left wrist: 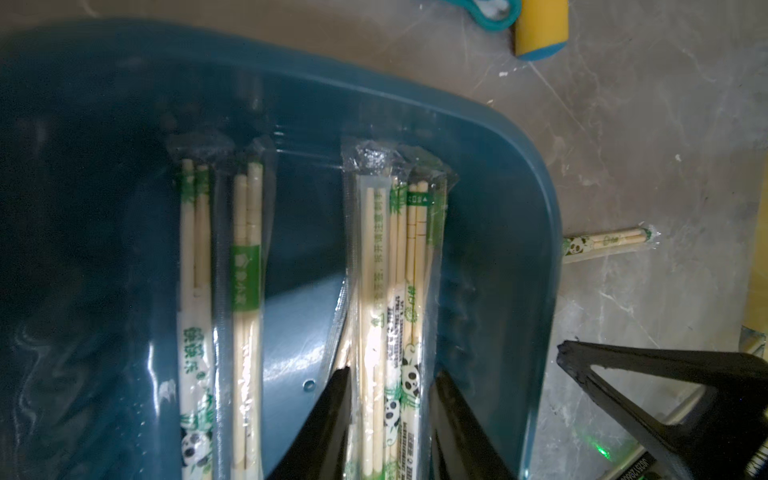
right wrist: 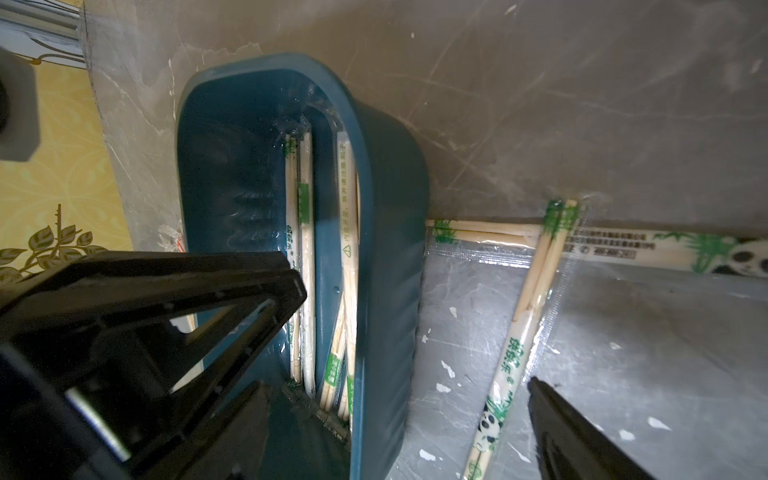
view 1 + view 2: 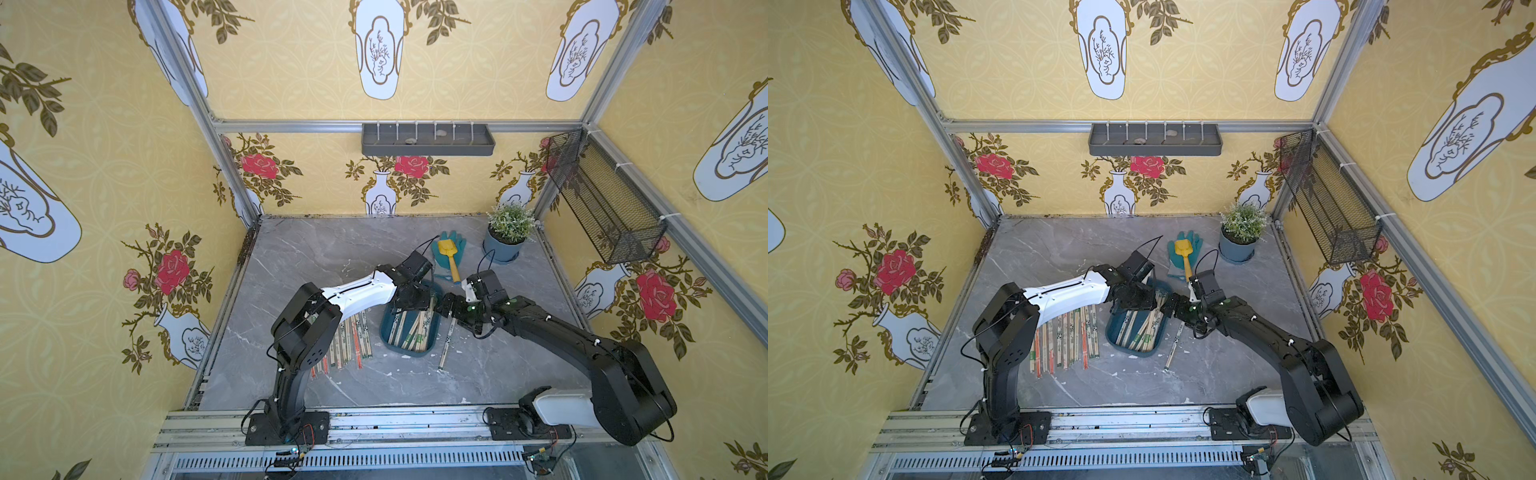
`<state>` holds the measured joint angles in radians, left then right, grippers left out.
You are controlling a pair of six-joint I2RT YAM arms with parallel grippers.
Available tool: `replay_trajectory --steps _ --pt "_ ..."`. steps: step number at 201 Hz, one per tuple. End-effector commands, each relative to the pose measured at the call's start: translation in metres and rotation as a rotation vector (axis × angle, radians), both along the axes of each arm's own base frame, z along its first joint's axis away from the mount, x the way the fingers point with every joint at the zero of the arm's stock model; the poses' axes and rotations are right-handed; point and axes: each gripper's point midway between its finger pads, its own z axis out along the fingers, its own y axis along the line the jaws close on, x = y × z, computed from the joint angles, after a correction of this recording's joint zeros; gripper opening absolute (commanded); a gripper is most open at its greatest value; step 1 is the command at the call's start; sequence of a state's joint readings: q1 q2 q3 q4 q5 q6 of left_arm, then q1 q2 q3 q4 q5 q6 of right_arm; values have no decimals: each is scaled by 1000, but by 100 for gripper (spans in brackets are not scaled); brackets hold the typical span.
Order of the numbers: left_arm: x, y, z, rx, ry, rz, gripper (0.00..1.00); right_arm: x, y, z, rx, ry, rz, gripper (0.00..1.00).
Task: Take the paired disposable chopsticks out of the storage box
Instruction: Pick up the paired disposable chopsticks from the storage box.
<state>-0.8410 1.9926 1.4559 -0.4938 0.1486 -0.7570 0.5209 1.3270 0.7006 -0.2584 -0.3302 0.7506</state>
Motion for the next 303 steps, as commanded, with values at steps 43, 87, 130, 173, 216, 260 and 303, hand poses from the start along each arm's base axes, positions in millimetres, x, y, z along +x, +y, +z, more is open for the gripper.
replay_trajectory --steps 43,87,130,173,216,260,303 --pt "-4 -4 -21 -3 34 -6 31 0 -3 -1 -13 -7 -7 98" --pt "-6 -3 -31 9 50 -5 28 1 -3 0 -5 -7 -10 98" --pt "-6 -2 -36 16 55 -6 23 1 -2 1 -8 -8 -7 98" --pt "-6 -3 -37 17 56 -8 16 0 -3 0 -9 -8 -8 98" --pt "-5 -4 -25 -3 37 -11 7 1 -3 1 -9 -11 -8 97" --pt "0 -1 8 -26 -26 -12 0 1 -3 1 -9 -9 -9 98" --pt "8 24 46 -25 -113 37 0 1 -3 3 -8 -12 -8 98"
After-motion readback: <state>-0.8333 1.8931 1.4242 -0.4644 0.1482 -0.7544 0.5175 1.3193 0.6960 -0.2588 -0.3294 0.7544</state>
